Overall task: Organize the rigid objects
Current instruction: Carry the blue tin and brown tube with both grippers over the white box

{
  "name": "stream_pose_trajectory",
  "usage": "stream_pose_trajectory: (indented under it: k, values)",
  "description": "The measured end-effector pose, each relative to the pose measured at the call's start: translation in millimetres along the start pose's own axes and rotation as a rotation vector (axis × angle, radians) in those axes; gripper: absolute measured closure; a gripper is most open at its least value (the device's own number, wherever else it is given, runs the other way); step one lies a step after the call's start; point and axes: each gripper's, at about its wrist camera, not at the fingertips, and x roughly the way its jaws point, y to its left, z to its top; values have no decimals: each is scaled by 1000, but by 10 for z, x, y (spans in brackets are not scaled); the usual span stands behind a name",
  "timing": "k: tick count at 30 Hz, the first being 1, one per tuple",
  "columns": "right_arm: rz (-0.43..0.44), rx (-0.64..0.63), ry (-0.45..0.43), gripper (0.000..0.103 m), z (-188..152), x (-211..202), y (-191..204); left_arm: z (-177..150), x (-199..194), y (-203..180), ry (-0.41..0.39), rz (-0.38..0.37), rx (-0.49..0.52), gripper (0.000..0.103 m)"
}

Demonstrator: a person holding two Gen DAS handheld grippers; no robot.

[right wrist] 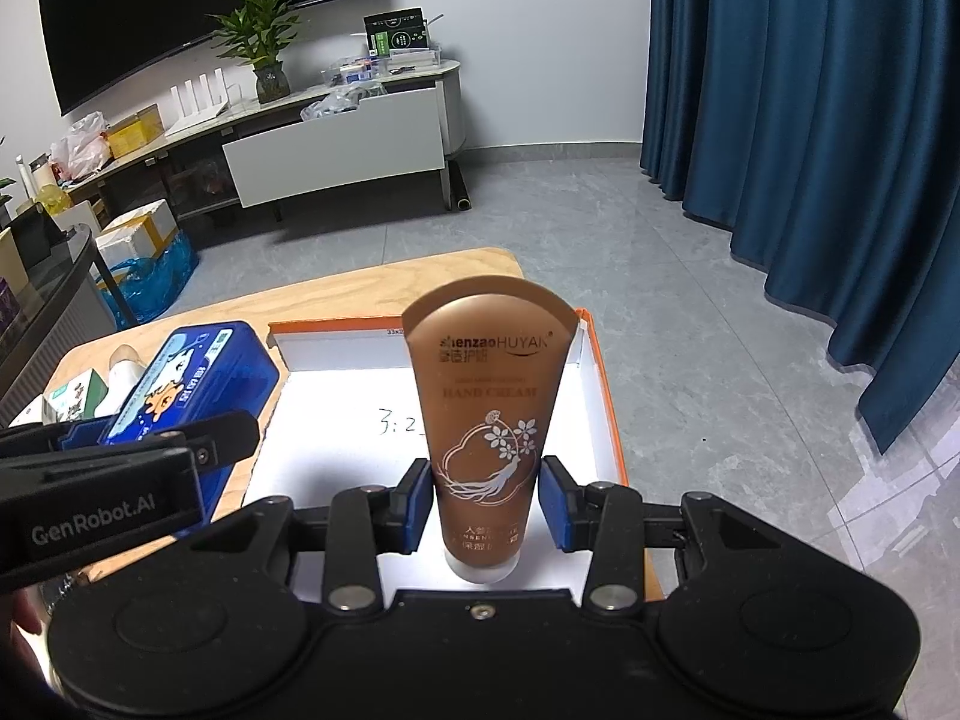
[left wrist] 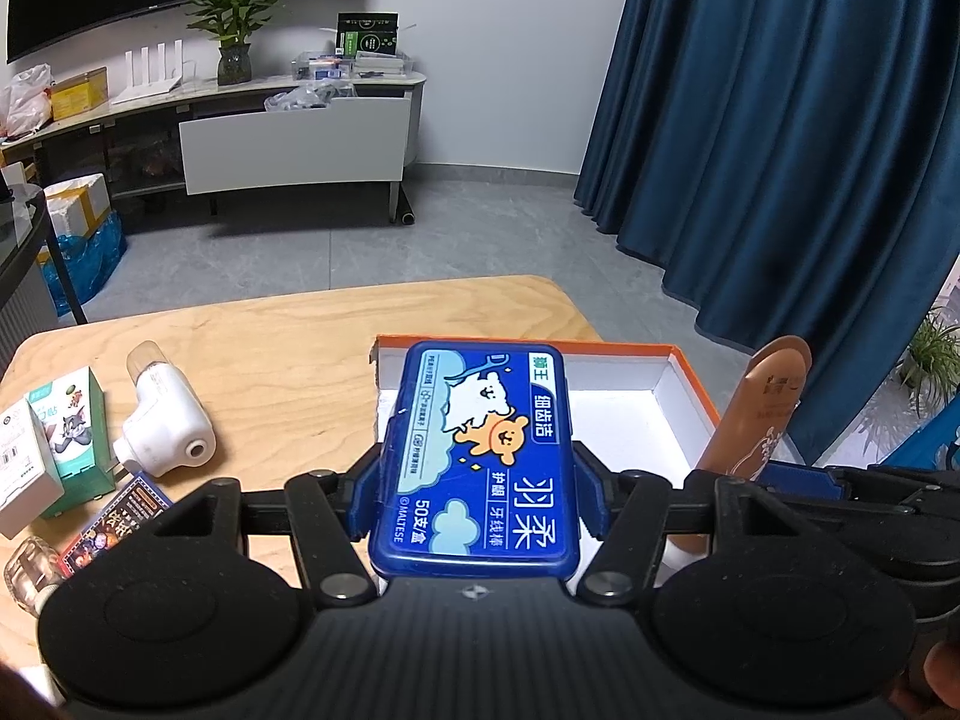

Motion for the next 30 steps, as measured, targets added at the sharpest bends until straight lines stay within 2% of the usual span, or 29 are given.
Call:
stream_pose_trajectory:
  k: [30]
  values:
    - [-9,1,39,55,36,62,-5,-15,56,6,9,-7,-2,40]
